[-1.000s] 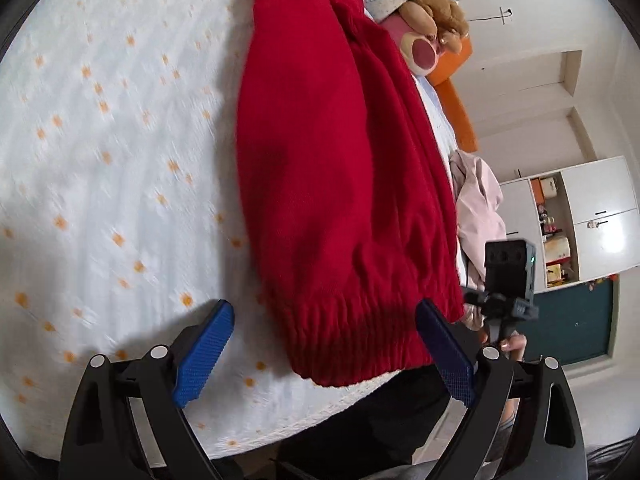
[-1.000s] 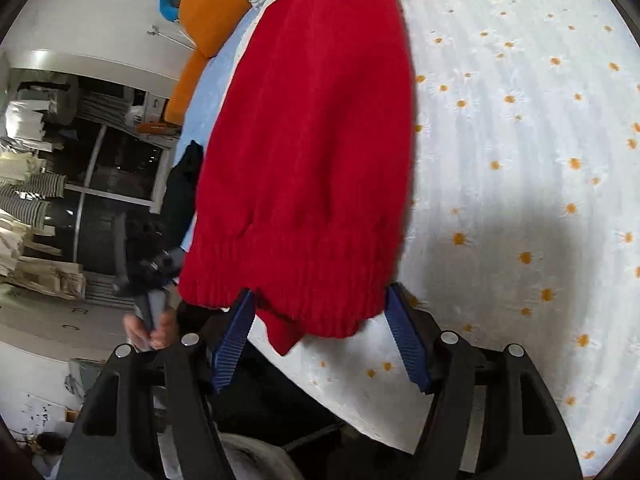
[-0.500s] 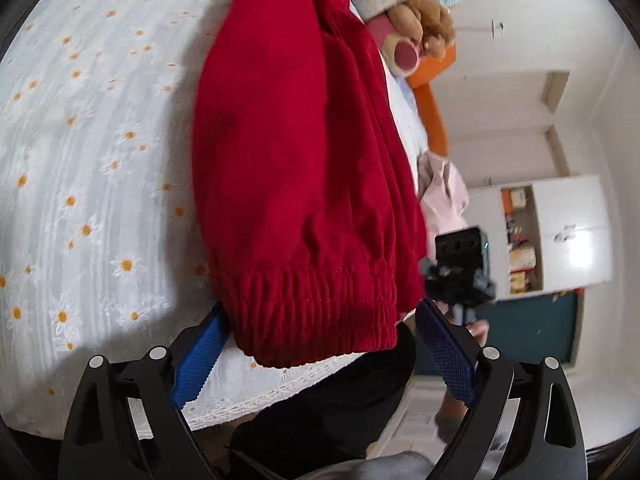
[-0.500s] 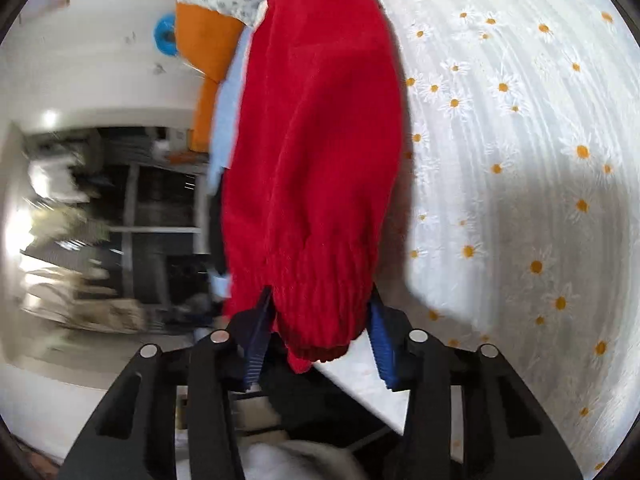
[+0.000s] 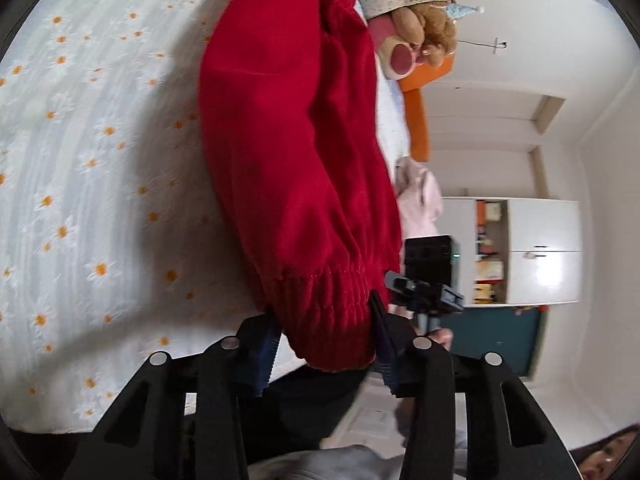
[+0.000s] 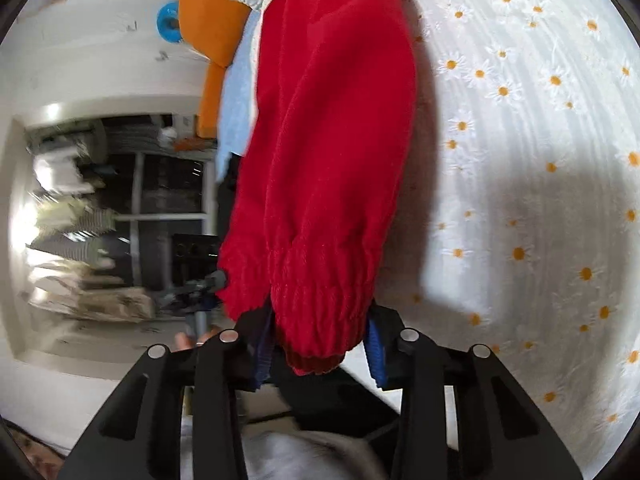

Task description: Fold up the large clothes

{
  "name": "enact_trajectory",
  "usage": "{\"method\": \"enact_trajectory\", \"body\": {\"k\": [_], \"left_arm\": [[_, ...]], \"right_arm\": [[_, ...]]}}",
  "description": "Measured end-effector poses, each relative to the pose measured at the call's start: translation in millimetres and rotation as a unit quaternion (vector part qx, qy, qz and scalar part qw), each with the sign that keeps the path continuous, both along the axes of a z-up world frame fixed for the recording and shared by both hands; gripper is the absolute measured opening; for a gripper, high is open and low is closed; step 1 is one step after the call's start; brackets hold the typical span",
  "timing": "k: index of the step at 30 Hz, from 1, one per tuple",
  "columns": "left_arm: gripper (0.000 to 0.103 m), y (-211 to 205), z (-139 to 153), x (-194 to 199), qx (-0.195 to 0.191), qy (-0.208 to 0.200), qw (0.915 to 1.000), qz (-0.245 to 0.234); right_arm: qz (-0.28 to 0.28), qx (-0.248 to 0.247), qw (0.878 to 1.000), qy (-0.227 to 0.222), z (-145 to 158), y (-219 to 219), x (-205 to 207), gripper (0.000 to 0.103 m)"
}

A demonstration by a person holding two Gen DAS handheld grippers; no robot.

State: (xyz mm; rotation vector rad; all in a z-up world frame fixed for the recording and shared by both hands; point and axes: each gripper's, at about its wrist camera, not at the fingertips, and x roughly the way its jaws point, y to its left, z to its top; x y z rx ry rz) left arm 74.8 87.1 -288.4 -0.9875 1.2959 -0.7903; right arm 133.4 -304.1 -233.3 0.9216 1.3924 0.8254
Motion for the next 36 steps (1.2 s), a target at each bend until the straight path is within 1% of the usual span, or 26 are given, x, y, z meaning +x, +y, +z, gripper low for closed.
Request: {"method": "enact_trajectory", "body": {"k": [1,3,5,7,11,13,15,17,19,20,23,27,30,32,34,36], "left_arm": [[0.044,0,-2,2,-0.016,0.006,0.9999,0.002],[0.042,1,-6,5,-0.064,0.024,0.9976,0.010],[0.041,4,2,13,-0.093,0.024,0.9953,0.013],[0.041,2,19,24,-0.108,0.011,0.9940,0.009],[0.041,5,55,70,-0.137,-0.018,0.9903,0.014],[0.041,7,63,98,-0.156,-0.016,0.9872,0.026],[0.041,12,65,129,-0.170,-0.009,0.9844,0.043],[0.041,14,64,157,-0.172,-0.005,0.9834,0.057],[0.041,15,60,177,-0.169,0.001,0.9834,0.067],[0.041,15,59,181,-0.165,0.000,0.9839,0.068],[0.041,18,56,185,-0.164,0.006,0.9844,0.063],[0.041,30,51,193,-0.167,0.012,0.9838,0.063],[0.041,25,49,199,-0.159,0.014,0.9847,0.070],[0.041,28,48,207,-0.157,0.019,0.9845,0.076],[0.041,35,42,219,-0.157,0.030,0.9830,0.092],[0.041,42,34,229,-0.148,0.037,0.9821,0.111]], "right_arm": [[-0.007,0.015,1.000,0.009,-2,-3,2,0.037],[-0.021,0.043,0.999,0.021,-4,-11,3,0.036],[-0.032,0.073,0.997,0.023,4,-17,10,0.036],[-0.038,0.093,0.995,0.012,16,-23,20,0.035],[-0.058,0.130,0.990,-0.017,50,-30,59,0.035],[-0.068,0.138,0.988,-0.030,65,-27,87,0.035],[-0.080,0.143,0.986,-0.033,73,-21,119,0.035],[-0.086,0.140,0.986,-0.036,76,-14,140,0.035],[-0.091,0.140,0.986,-0.029,71,-12,164,0.035],[-0.096,0.137,0.986,-0.025,66,-10,173,0.035],[-0.094,0.140,0.986,-0.014,49,-16,176,0.035],[-0.095,0.140,0.986,-0.008,42,-23,180,0.035],[-0.100,0.135,0.986,-0.002,43,-21,188,0.035],[-0.106,0.132,0.986,0.007,40,-23,195,0.035],[-0.117,0.125,0.985,0.017,35,-21,210,0.035],[-0.128,0.113,0.985,0.026,27,-17,226,0.035]]}}
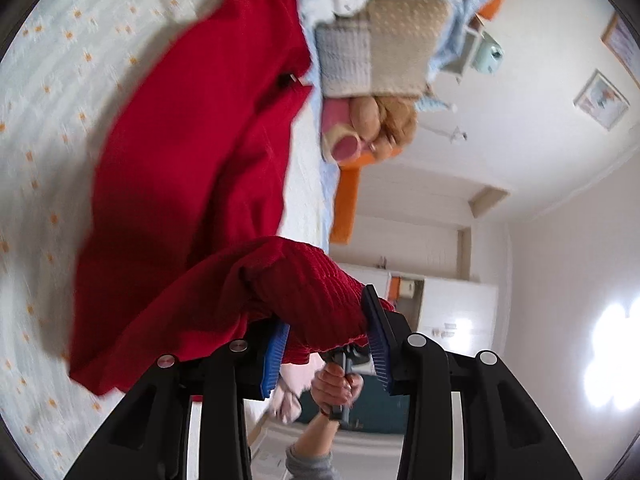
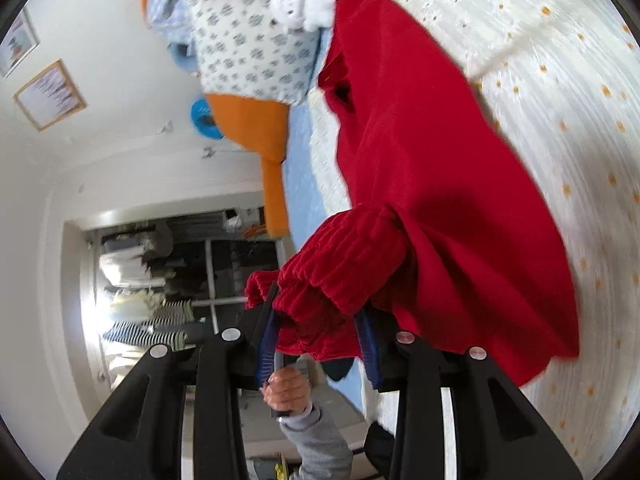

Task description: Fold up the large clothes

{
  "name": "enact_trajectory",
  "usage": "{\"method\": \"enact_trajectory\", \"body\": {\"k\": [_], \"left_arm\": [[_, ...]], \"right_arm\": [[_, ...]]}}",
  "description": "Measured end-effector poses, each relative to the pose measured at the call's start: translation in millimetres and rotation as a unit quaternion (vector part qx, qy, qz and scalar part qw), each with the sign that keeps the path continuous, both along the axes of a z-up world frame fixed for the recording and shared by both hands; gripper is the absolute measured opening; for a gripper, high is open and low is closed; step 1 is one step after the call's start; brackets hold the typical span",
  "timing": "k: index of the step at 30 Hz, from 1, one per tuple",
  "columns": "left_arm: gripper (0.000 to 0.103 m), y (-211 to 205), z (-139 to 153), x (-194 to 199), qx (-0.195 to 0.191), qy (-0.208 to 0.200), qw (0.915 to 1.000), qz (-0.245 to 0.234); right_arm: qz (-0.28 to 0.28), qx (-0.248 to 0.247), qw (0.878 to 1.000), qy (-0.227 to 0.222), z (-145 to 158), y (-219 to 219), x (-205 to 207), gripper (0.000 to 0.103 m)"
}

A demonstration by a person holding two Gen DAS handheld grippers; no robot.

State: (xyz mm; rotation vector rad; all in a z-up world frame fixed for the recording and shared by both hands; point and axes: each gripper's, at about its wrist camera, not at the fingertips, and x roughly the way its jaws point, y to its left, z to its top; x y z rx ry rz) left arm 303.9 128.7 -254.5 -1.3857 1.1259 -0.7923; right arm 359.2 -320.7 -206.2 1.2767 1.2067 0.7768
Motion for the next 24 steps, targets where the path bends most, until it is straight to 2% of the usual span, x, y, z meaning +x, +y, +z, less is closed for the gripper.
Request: {"method": "enact_trajectory", "body": {"k": [4,9,11,14,15,16,17,18,19,20,21,22,24], "left_arm": [[0.041,9,-28,21,0.009,0.025,0.9990,0.037],[0.041,7,-57,38,0.004,0.037,0.9975,0.060],[0.041,3,-57,45,0.013,0.030,0.9980,0.054],[0.041,-4,-39,52,0.046,0.010,0.9987,0.020],[0.041,-6,-28,52,0.061,-0.003,0.9982,0.003],[0.042,-7,-14,50,0.076,-0.018,0.9968,-0.017],[0.043,-8,-5,48,0.084,-0.027,0.9957,-0.027],[0.044,-8,4,45,0.095,-0.033,0.9943,-0.035],[0.044,-8,18,41,0.120,-0.042,0.9910,-0.043],[0.047,-8,25,38,0.135,-0.046,0.9887,-0.046],[0.055,-8,33,34,0.151,-0.049,0.9858,-0.053],[0.097,-7,41,32,0.175,-0.051,0.9816,-0.056],[0.100,3,66,25,0.243,-0.078,0.9667,-0.015]], "right_arm": [[-0.026,-0.008,0.999,0.023,-24,8,23,0.035],[-0.057,-0.021,0.998,0.025,-45,13,35,0.035],[-0.067,-0.021,0.997,0.029,-46,13,34,0.035],[-0.063,-0.037,0.997,0.024,-35,14,30,0.039],[-0.052,-0.052,0.997,0.009,-24,15,25,0.042],[-0.046,-0.061,0.997,-0.004,-16,15,22,0.055],[-0.042,-0.076,0.996,-0.022,-5,15,18,0.077],[-0.051,-0.109,0.991,-0.051,12,11,11,0.088],[-0.059,-0.130,0.987,-0.070,23,7,5,0.088],[-0.060,-0.137,0.984,-0.091,37,3,-1,0.088],[-0.060,-0.136,0.984,-0.098,43,1,-6,0.088],[-0.062,-0.140,0.982,-0.106,50,-2,-12,0.088],[-0.050,-0.176,0.972,-0.145,69,1,-25,0.088]]}}
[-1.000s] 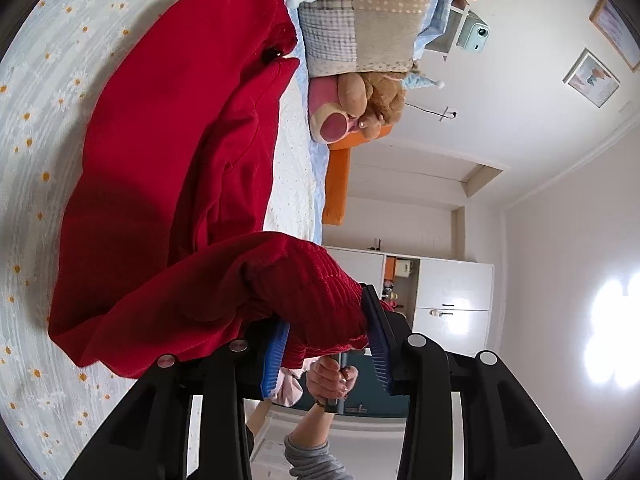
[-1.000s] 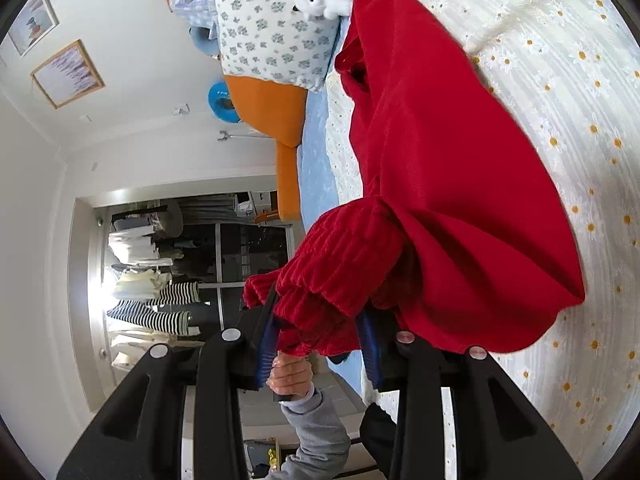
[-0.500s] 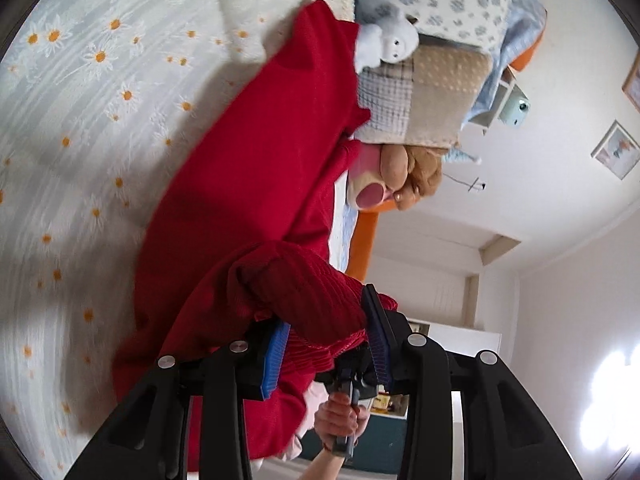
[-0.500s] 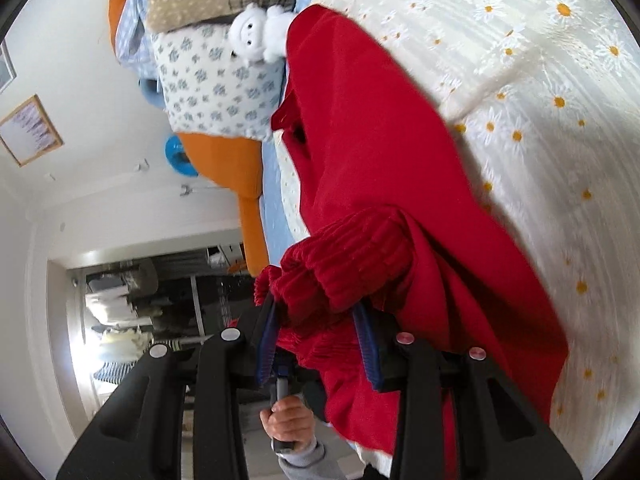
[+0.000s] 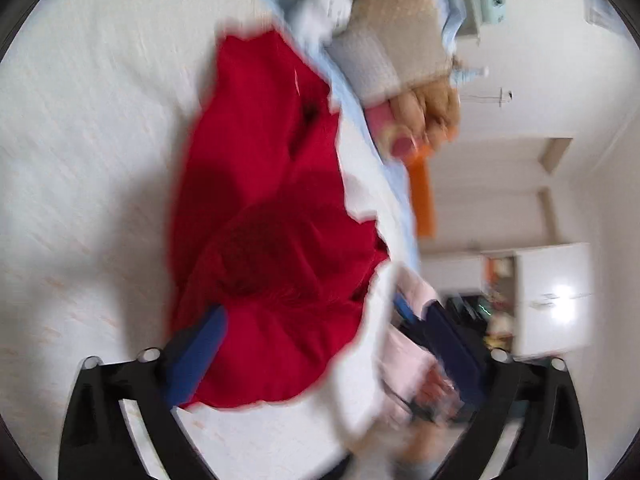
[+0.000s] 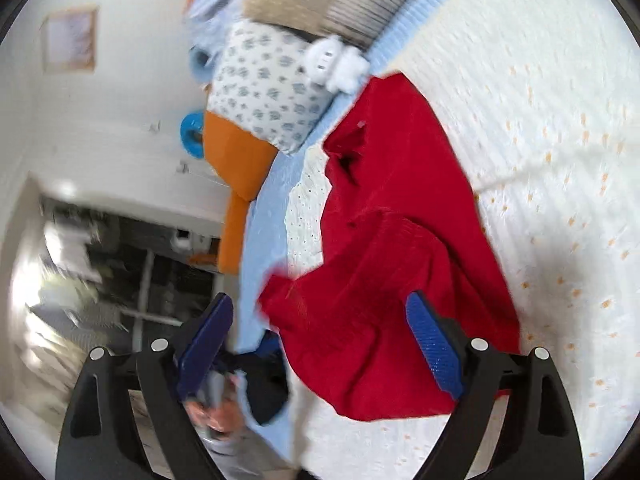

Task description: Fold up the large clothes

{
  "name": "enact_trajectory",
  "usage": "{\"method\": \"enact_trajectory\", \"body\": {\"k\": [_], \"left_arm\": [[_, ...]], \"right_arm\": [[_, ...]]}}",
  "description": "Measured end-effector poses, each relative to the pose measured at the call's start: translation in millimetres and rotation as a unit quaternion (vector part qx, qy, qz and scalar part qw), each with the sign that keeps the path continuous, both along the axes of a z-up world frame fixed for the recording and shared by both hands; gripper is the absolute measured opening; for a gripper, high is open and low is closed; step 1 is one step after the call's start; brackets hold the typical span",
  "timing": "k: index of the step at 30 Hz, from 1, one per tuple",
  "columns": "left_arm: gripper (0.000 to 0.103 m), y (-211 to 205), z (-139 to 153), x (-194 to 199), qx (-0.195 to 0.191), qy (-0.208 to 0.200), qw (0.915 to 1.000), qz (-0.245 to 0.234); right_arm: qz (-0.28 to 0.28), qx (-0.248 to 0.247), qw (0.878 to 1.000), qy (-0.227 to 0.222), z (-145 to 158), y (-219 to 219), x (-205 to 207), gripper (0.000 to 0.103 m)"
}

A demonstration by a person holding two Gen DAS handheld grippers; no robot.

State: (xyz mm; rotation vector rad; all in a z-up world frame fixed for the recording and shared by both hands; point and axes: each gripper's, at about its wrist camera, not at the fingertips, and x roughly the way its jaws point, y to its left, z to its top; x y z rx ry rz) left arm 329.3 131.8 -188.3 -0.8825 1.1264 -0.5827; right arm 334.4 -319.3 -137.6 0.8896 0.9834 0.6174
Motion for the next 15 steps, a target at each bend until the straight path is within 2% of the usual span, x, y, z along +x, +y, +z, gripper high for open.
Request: {"method": "enact_trajectory", "body": {"k": [1,4,5,6,7,10,12,14,15], "left_arm": [[0.100,4,12,-2,0.021,-0.013,0.9997,0.009],[0.100,2,31,-6,0.031,-0.040,0.9987,0.007],[0.100,-5,37,-9,0.069,-0.054,0.9962,-0.001],[0.100,-13,40,-12,0.108,-0.070,0.9916,-0.012],[0.100,-31,43,-14,0.157,-0.091,0.9829,-0.031],[0.100,-66,31,-18,0.216,-0.116,0.9669,-0.072],[0.100,-86,14,-16,0.260,-0.124,0.9535,-0.089],[0.099,-101,-7,-10,0.314,-0.119,0.9366,-0.099],[0.099,-107,-17,-4,0.325,-0.111,0.9334,-0.105]], "right_arm": [[0.012,-0.029,0.999,-0.018,8,6,-6,0.086],[0.066,-0.123,0.987,-0.085,29,41,-23,0.073],[0.076,-0.147,0.981,-0.097,33,52,-27,0.065],[0.093,-0.183,0.972,-0.115,35,70,-31,0.063],[0.104,-0.209,0.964,-0.127,35,83,-33,0.058],[0.120,-0.304,0.934,-0.144,21,123,-27,0.045],[0.117,-0.357,0.917,-0.133,2,138,-14,0.035],[0.105,-0.402,0.901,-0.120,-15,141,-2,0.033],[0.093,-0.419,0.896,-0.113,-26,139,5,0.033]]}}
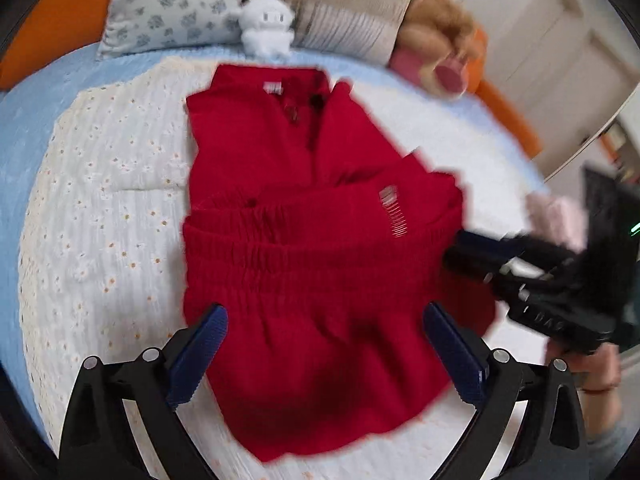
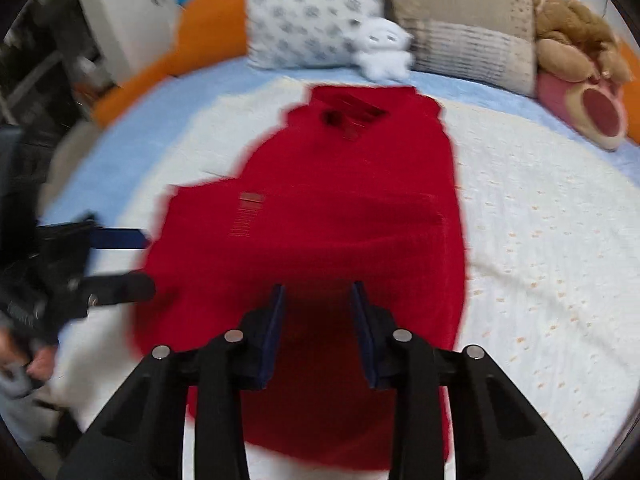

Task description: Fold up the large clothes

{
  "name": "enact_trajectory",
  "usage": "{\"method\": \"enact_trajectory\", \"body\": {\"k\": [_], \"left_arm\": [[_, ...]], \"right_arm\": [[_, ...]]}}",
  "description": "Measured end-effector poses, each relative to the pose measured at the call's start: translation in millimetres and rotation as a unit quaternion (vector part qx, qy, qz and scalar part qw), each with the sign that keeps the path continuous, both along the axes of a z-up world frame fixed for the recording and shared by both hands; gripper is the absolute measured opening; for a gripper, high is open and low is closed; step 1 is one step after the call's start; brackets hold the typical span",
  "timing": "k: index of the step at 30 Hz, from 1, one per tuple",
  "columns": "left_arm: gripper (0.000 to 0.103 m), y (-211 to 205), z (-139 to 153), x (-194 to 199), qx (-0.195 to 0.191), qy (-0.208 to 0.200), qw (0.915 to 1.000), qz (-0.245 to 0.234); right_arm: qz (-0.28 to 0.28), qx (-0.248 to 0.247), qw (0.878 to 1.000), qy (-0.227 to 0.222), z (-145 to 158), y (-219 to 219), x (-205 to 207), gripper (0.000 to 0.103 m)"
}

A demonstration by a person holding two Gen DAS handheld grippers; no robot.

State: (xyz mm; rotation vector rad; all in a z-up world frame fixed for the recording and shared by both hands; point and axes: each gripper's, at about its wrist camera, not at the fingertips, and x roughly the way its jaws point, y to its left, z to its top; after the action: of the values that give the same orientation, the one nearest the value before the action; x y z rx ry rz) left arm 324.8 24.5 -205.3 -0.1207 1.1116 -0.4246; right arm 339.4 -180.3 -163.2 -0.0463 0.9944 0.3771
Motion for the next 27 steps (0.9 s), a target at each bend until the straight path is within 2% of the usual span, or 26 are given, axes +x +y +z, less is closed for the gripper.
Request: {"method": "enact_trajectory", "body": {"k": [2,5,8,10,12,13,14,15,17,19,20,22,23,25,27], "left_arm": [[0.099,-8,-25,15,0.009,0.019,0.9998,0.002],[0.100,-11,-47,27,0.004,0.031,0.9995,0.006],[0.100,-12,-47,30,0.008,0.032,0.9995,-0.003],[0.100,1,-36,32,-0.026,0.055,0.9981,-0.013],[0.100,19,-18,35,-0.083,0.061,0.9944,-0.021],[0.100,30,-9,40,-0.118,0.059,0.9910,-0.023],[0.100,45,2,50,-0.146,0.050,0.9878,-0.019],[0.100,59,10,66,-0.153,0.038,0.9875,-0.006],[0.100,78,13,104,-0.124,0.021,0.9918,0.026],[0.100,96,-3,155,-0.104,0.033,0.9920,0.065],[0.100,103,-12,173,-0.113,0.043,0.9899,0.074],[0.100,119,-34,215,-0.142,0.057,0.9828,0.103],[0.100,122,-44,230,-0.156,0.061,0.9798,0.109],[0.100,122,-58,253,-0.183,0.071,0.9752,0.103],[0.100,117,-70,270,-0.186,0.081,0.9747,0.094]], "right_arm": [[-0.012,0.003,1.000,0.010,-14,-8,10,0.031],[-0.015,0.000,1.000,0.014,-32,-12,18,0.031],[-0.008,0.018,1.000,0.023,-34,-17,23,0.033],[0.006,0.043,0.998,0.038,-24,-24,25,0.036],[0.026,0.096,0.994,0.035,2,-38,24,0.058],[0.029,0.112,0.993,0.017,15,-44,25,0.080],[0.028,0.123,0.992,-0.007,28,-52,30,0.093],[0.021,0.128,0.991,-0.029,39,-60,43,0.092],[0.016,0.136,0.990,-0.034,45,-70,82,0.088],[0.006,0.159,0.987,-0.021,36,-80,138,0.085],[-0.002,0.162,0.987,0.001,25,-83,174,0.079],[-0.019,0.161,0.987,0.019,6,-89,217,0.079],[-0.032,0.182,0.982,0.037,-7,-95,244,0.079],[-0.047,0.212,0.974,0.059,-25,-106,273,0.079],[-0.064,0.225,0.969,0.078,-44,-113,297,0.079]]}}
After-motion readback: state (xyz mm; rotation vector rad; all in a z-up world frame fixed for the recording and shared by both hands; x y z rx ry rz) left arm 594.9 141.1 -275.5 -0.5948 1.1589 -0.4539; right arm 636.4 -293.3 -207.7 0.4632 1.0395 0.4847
